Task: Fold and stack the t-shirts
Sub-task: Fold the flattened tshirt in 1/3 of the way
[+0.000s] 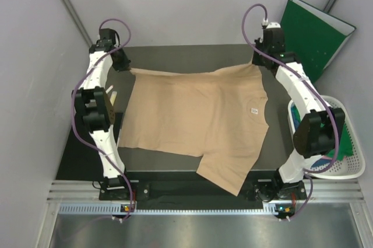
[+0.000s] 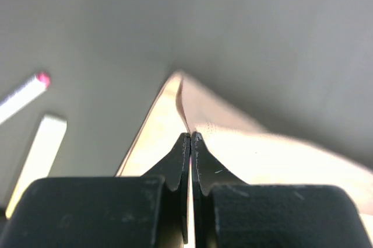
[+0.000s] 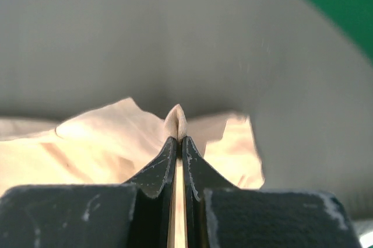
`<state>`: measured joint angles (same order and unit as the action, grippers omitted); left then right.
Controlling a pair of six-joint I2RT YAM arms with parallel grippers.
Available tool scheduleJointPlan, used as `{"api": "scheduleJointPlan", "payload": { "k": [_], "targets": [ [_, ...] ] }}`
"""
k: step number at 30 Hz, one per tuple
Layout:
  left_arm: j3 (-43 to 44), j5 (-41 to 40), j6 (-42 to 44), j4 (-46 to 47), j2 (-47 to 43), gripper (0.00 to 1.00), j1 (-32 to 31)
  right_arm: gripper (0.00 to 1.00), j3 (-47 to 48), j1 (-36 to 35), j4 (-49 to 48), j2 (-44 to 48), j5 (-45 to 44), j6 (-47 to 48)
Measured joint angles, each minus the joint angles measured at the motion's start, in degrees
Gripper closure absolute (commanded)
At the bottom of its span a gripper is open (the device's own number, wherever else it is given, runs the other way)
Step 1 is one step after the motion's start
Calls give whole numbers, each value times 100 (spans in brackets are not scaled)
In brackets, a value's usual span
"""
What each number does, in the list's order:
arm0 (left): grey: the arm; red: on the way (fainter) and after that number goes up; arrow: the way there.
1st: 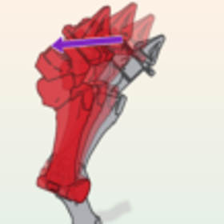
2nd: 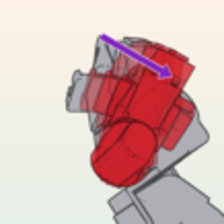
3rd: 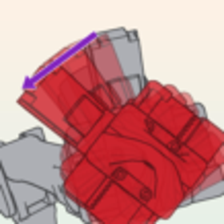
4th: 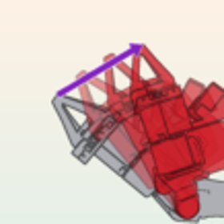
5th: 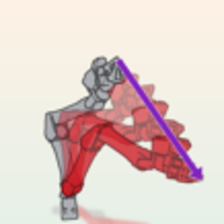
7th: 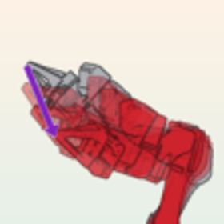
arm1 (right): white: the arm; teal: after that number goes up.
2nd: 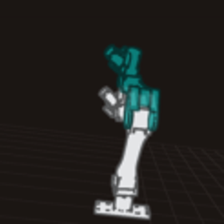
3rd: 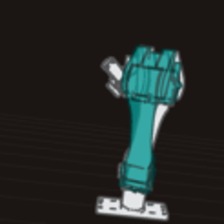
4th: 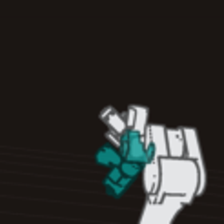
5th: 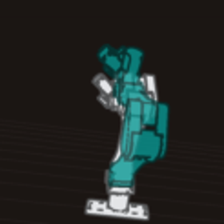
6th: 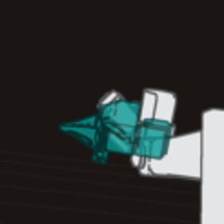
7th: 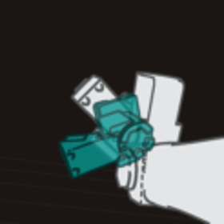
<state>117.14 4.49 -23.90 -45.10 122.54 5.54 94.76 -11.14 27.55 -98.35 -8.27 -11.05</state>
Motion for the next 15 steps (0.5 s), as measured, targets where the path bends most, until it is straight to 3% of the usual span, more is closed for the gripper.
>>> {"api": "scheduleJointPlan", "payload": {
  "k": [7,15],
  "targets": [
    [-815,17,0,-387,-120,100,4,100,-1381,-83,581,415,26,-424],
    [-870,-4,4,-590,-120,100,4,100,-1803,-393,1045,1108,81,-822]
  ]
}}
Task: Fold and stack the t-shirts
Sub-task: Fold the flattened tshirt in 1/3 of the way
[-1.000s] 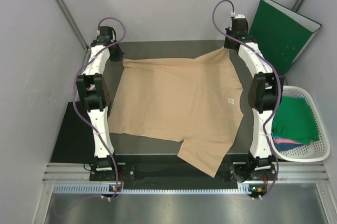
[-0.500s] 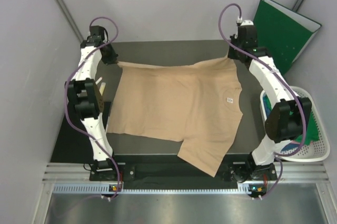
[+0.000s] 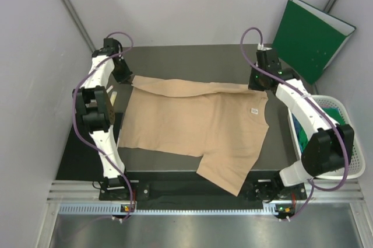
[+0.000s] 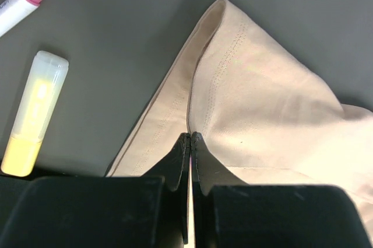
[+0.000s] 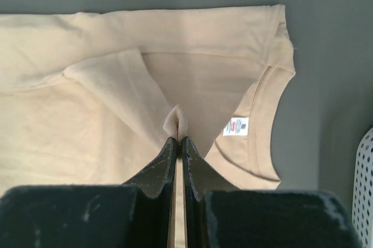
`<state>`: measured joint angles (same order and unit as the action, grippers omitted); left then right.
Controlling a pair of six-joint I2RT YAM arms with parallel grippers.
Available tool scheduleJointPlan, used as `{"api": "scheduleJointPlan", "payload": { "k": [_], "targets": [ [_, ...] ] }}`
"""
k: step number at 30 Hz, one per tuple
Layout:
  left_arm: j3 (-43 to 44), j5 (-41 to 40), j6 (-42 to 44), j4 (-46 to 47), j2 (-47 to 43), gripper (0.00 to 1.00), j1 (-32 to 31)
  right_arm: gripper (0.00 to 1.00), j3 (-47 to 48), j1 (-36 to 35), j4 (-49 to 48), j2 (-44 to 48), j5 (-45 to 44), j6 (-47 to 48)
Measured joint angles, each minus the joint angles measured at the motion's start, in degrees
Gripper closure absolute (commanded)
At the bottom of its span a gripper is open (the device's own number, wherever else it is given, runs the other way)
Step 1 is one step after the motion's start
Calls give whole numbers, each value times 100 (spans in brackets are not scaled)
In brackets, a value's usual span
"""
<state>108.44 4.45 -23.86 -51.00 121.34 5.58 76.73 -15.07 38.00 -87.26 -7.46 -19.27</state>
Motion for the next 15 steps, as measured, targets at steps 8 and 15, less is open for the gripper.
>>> {"api": "scheduleJointPlan", "payload": {
  "k": [8,15],
  "targets": [
    [-330,-133,4,-81,0,100,0,100,-407,-181,306,494,9,-195],
    [-612,-297,105,-249,0,2,0,100,-769,-297,883,590,153,-247]
  ]
}}
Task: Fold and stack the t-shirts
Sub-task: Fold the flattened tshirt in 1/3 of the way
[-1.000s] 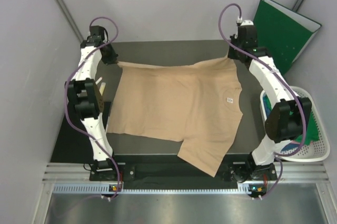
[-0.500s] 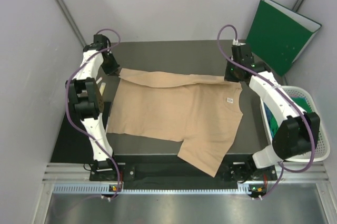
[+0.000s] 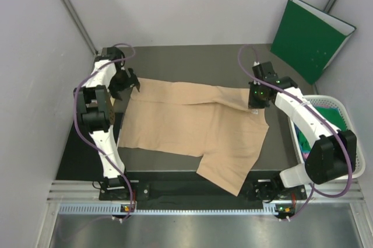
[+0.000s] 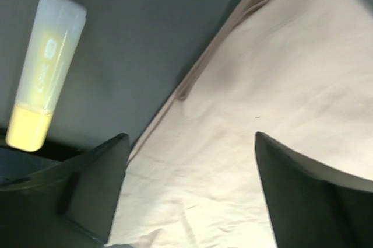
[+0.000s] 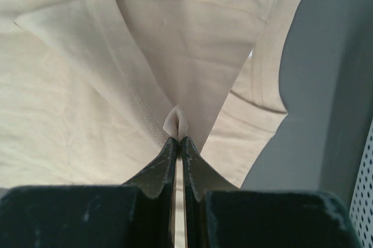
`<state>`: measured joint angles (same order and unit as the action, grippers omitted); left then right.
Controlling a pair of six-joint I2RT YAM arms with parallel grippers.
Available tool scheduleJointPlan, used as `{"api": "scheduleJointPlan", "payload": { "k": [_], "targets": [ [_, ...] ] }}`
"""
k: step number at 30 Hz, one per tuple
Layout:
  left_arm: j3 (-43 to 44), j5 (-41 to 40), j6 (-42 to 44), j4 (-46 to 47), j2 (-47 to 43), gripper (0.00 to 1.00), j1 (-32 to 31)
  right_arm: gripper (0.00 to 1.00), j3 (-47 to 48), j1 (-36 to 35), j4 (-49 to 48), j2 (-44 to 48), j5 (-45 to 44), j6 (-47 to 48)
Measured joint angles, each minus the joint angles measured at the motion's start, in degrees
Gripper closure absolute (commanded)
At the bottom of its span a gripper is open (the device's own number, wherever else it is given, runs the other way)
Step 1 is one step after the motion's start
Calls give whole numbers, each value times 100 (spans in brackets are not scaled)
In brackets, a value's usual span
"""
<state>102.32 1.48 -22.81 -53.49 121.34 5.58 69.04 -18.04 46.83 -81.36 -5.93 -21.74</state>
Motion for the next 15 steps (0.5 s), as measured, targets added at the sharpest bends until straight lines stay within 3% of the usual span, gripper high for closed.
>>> {"api": "scheduleJointPlan", "payload": {
  "k": [10,13,14,15],
  "targets": [
    [-293,-369,2,-177,-188,2,2,100,-81,-345,1014,-68,479,7],
    [-289,-411,4,-179,-225,2,0,75,-168,-417,1139,-155,520,-68],
    [-286,-411,2,-179,-225,2,0,60,-251,-442,1169,-168,507,-111],
    [-286,-413,2,-181,-225,2,0,51,-317,-463,1252,-197,476,-151]
  ]
}}
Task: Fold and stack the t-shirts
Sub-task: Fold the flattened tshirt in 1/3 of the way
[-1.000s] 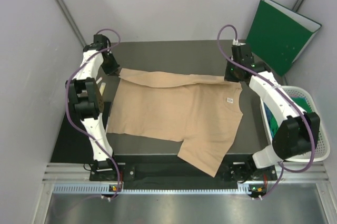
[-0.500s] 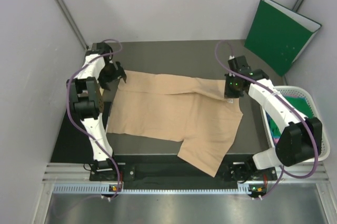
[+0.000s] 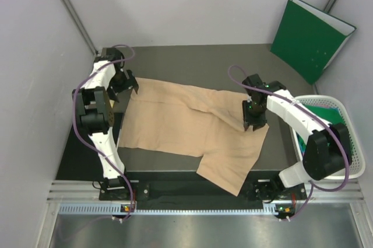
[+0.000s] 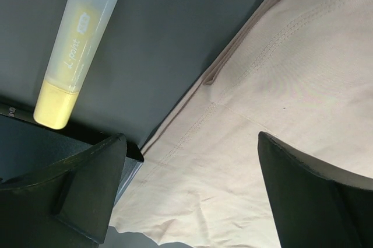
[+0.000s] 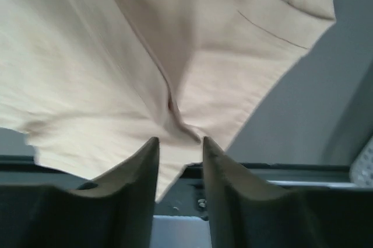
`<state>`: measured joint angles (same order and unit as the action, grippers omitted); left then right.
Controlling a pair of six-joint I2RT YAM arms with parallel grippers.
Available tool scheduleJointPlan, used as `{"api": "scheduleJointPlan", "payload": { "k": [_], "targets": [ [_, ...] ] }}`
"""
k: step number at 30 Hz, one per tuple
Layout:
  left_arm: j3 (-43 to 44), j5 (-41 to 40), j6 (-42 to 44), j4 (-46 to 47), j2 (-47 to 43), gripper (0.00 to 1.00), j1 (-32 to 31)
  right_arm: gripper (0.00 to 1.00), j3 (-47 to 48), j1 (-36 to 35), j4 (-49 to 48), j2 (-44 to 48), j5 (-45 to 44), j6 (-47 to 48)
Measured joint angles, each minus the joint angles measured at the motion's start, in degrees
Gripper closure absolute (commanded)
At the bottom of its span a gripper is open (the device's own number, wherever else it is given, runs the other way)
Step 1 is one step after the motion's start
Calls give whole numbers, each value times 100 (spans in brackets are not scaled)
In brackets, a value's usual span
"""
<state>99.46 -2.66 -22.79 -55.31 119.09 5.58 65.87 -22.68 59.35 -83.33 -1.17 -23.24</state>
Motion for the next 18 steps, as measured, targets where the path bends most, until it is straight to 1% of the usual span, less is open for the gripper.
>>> {"api": "scheduleJointPlan", "payload": {
  "k": [1,2,3,4,5,10,11,15,18],
  "targets": [
    [0,2,0,-4,0,2,2,44,-66,-15,120,-48,-48,-48],
    [7,0,2,-7,0,2,2,26,-107,-31,225,-98,-116,-85],
    [11,0,2,-7,0,2,2,19,-138,-44,313,-133,-184,-129],
    [15,0,2,-7,0,2,2,15,-144,-48,382,-149,-236,-170],
    [15,-2,11,-9,0,2,2,13,-131,-50,415,-142,-291,-188],
    [17,2,26,-17,0,2,2,17,131,-55,258,-70,-527,-192],
    [17,11,26,-17,0,2,2,21,168,-55,122,-70,-527,-192],
    [17,52,44,-13,-11,2,0,31,177,-55,-623,-376,-326,-186],
    [17,72,48,-13,-44,2,0,33,173,-59,-1261,-789,-39,-195]
  ]
}}
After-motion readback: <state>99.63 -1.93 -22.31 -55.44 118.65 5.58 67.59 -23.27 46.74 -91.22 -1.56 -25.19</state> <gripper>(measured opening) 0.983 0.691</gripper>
